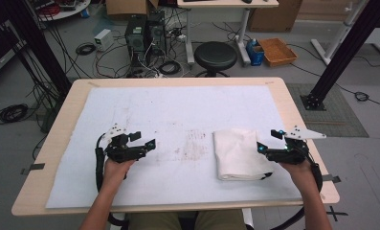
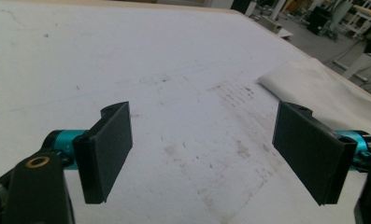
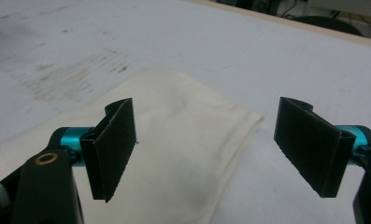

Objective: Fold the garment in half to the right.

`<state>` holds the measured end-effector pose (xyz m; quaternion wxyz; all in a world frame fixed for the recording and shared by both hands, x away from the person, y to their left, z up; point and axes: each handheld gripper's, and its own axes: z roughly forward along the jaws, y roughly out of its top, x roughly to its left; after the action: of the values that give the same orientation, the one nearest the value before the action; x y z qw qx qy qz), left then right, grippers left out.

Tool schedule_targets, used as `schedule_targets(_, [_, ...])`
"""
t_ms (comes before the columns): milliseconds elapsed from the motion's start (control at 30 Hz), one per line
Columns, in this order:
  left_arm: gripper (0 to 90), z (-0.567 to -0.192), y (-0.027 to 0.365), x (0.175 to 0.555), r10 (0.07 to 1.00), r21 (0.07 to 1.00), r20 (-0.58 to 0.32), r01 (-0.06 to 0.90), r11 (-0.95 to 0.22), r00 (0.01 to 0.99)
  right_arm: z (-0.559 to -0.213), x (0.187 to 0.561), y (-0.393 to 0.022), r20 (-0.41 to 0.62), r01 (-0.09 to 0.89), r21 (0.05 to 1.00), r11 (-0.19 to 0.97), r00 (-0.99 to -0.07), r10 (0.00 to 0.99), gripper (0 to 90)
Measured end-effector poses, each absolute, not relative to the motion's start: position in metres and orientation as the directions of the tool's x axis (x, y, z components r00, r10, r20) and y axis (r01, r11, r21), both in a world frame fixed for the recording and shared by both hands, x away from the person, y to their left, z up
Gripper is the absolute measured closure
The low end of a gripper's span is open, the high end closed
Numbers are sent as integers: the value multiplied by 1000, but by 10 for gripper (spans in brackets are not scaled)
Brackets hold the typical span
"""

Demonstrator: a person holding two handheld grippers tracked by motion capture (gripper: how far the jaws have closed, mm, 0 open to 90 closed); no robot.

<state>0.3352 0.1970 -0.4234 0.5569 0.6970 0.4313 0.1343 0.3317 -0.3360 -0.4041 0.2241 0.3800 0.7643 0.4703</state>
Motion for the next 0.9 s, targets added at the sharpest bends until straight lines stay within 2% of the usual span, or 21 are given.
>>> schedule_targets(400, [200, -425, 210, 335, 746, 905, -264, 424, -27, 611, -408, 323, -352, 46, 362, 905, 225, -607, 793, 198])
schedule_targets(900, [200, -426, 213, 327, 745, 917, -242, 397, -33, 622, -406, 310, -362, 27, 353, 909, 222, -582, 813, 198])
